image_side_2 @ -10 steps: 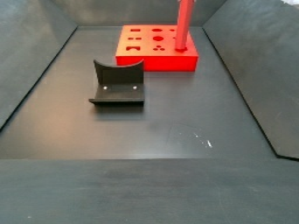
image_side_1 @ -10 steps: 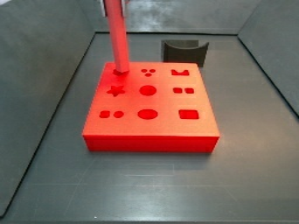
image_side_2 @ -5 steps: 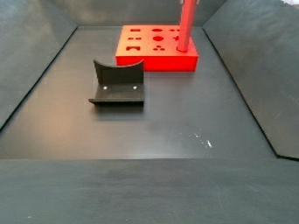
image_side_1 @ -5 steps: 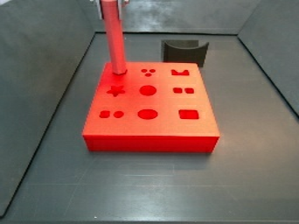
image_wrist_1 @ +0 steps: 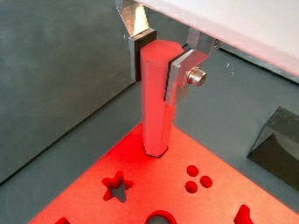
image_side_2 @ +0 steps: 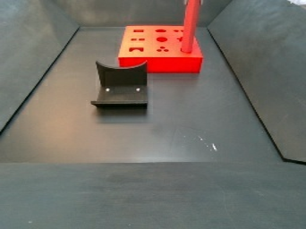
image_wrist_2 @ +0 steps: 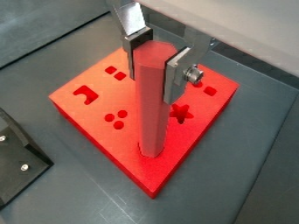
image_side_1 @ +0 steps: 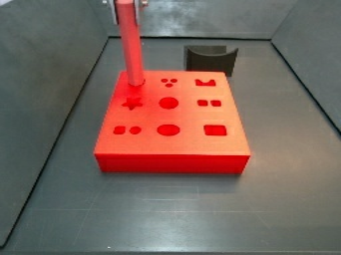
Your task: Insert the hexagon object.
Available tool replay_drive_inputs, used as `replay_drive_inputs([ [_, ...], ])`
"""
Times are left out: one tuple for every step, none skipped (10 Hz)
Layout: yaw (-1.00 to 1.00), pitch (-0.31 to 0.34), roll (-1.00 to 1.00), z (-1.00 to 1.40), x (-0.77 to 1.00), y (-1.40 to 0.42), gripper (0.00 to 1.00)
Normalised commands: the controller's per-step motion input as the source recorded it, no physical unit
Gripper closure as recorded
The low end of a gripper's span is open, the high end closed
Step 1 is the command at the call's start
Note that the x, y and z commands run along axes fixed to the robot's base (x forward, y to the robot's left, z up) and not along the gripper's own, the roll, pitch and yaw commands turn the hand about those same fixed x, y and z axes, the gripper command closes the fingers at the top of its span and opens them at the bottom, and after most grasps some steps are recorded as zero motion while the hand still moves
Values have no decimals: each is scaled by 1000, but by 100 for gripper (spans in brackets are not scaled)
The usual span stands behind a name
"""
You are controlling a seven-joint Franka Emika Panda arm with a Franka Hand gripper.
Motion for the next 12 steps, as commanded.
replay_drive_inputs([
  [9, -24, 20, -151, 29, -9, 100],
  [6, -47, 33, -211, 0, -6, 100],
  [0, -59, 80, -274, 0, -11, 100],
  [0, -44, 109, -354, 0, -29, 100],
  [0, -53, 81, -400, 6, -29, 100],
  [0, -53, 76, -403, 54, -40, 100],
  [11, -34, 67, -429, 180, -34, 100],
  [11, -23, 101, -414, 126, 0, 100],
  [23, -26, 129, -400, 63, 0, 100],
  [14, -13, 181, -394, 20, 0, 100],
  [11, -17, 171, -383, 9, 0, 100],
  [0, 0, 29, -34, 0, 0, 100],
])
